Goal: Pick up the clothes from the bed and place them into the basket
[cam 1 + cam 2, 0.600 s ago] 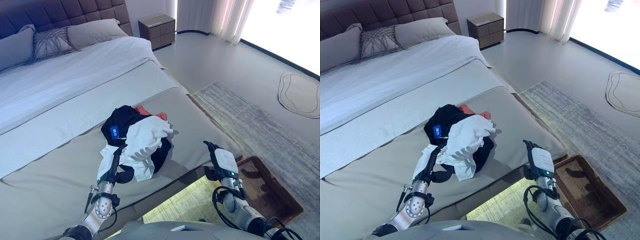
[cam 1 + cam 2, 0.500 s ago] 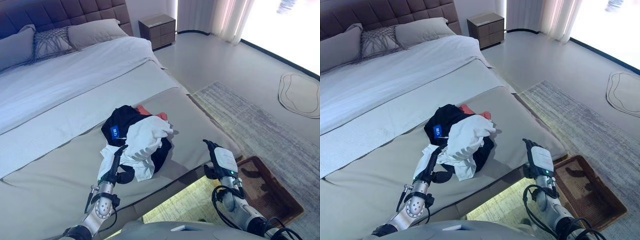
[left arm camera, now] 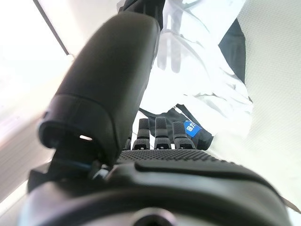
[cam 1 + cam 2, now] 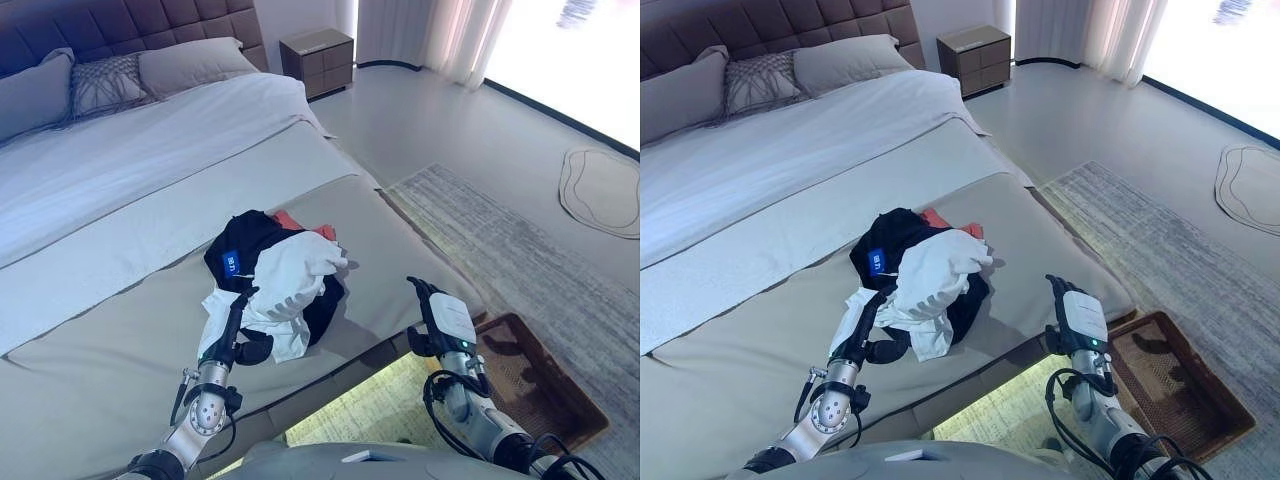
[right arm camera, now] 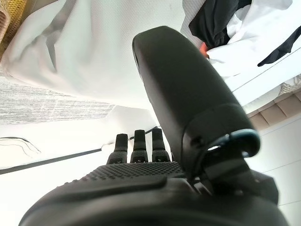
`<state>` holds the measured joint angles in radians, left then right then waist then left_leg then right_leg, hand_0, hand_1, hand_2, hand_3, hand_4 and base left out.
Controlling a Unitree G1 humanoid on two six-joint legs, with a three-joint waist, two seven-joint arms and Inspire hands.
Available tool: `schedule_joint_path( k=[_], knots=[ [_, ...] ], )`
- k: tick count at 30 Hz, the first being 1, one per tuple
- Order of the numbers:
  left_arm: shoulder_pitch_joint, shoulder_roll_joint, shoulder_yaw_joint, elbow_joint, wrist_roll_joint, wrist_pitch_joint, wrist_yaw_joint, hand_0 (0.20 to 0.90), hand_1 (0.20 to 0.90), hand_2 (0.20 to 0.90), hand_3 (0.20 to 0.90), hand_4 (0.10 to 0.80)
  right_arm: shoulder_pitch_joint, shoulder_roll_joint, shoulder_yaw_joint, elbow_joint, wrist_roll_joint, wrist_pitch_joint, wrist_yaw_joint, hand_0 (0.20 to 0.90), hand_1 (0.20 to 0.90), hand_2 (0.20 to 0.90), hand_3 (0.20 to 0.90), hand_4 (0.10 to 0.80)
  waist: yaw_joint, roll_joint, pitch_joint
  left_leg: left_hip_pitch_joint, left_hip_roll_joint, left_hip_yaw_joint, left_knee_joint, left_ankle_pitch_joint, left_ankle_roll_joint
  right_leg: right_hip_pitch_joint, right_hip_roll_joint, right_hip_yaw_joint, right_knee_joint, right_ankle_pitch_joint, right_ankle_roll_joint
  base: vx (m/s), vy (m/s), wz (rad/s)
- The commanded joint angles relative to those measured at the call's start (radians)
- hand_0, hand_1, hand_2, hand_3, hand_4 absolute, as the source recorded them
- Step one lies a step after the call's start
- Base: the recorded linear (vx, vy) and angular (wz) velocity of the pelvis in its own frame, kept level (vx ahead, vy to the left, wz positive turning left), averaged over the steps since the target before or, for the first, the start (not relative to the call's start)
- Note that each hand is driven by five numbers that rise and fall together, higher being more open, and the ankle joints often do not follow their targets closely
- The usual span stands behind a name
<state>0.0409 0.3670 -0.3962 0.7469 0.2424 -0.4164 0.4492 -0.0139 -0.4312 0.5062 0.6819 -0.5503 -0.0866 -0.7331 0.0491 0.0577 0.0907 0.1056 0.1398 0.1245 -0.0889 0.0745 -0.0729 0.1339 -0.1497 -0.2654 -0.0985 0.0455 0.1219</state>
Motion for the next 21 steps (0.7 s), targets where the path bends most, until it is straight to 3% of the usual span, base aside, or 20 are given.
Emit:
schedule_joint_path(
  k=[1,5,21],
  knots=[
    [-0.085,0.046,0.033,-0.054,-0.086,-0.063,-0.014,0.9,0.9,0.9,0.9,0.8,-0.103,0.007,-0.015,-0.055,0.011,-0.019,-0.088,0.9,0.9,0.9,0.9,0.8,0.006,-0.05,0.002,0.022,-0.077,-0.039,0.002,-0.133,0.045,0.002,0.026,0.047,0.04,-0.08,-0.046,0.008,0.004,0.16],
    [-0.079,0.025,0.051,-0.028,-0.159,-0.055,-0.045,0.9,0.9,0.9,0.9,0.8,-0.107,0.016,-0.014,-0.056,0.021,-0.014,-0.073,0.9,0.9,0.9,0.9,0.8,0.012,-0.05,0.003,0.019,-0.078,-0.047,0.002,-0.131,0.045,0.004,0.023,0.042,0.039,-0.08,-0.046,0.006,0.002,0.11],
    [-0.039,0.063,0.073,-0.095,-0.094,-0.055,-0.012,0.9,0.9,0.9,0.9,0.8,-0.206,-0.004,0.026,-0.113,0.098,0.079,0.041,0.9,0.9,0.9,0.9,0.8,0.086,-0.058,0.019,-0.023,-0.074,-0.082,0.002,-0.095,0.024,0.017,0.016,-0.033,0.019,-0.069,-0.053,0.013,-0.002,0.12]
  ],
)
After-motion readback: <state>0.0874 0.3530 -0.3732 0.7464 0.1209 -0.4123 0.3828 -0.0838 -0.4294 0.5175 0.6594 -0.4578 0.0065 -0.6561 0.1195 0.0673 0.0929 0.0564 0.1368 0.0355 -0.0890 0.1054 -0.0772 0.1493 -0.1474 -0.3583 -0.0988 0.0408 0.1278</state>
